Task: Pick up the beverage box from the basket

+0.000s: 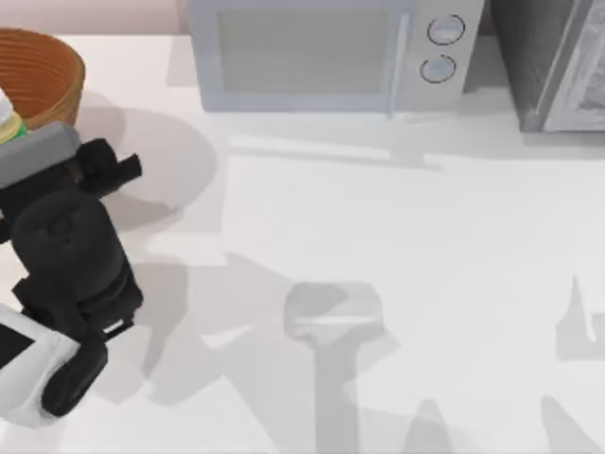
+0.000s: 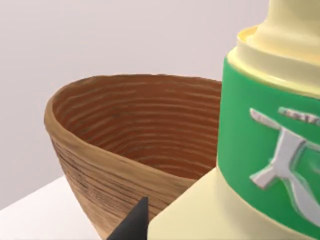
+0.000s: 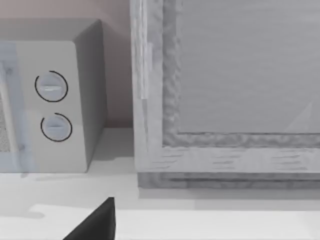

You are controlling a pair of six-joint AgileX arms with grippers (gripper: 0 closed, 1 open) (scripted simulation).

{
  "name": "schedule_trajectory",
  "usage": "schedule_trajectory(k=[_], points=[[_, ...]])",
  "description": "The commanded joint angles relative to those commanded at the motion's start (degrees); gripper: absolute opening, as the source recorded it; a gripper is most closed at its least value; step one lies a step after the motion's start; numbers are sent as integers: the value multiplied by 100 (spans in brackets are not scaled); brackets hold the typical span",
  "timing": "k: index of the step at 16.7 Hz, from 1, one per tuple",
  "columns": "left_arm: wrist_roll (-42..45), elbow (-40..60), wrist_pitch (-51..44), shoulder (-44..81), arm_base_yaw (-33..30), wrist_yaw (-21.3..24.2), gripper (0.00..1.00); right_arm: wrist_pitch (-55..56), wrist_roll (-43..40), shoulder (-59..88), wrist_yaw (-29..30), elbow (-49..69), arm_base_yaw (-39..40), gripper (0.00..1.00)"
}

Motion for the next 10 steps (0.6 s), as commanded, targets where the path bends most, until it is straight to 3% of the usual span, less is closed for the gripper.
schedule_trajectory(k=[3, 10], points=[[0, 0, 1, 1, 0, 0, 0, 0, 0, 0, 0, 0, 0, 100], [0, 0, 1, 1, 0, 0, 53, 0, 0, 0, 0, 0, 0, 100]])
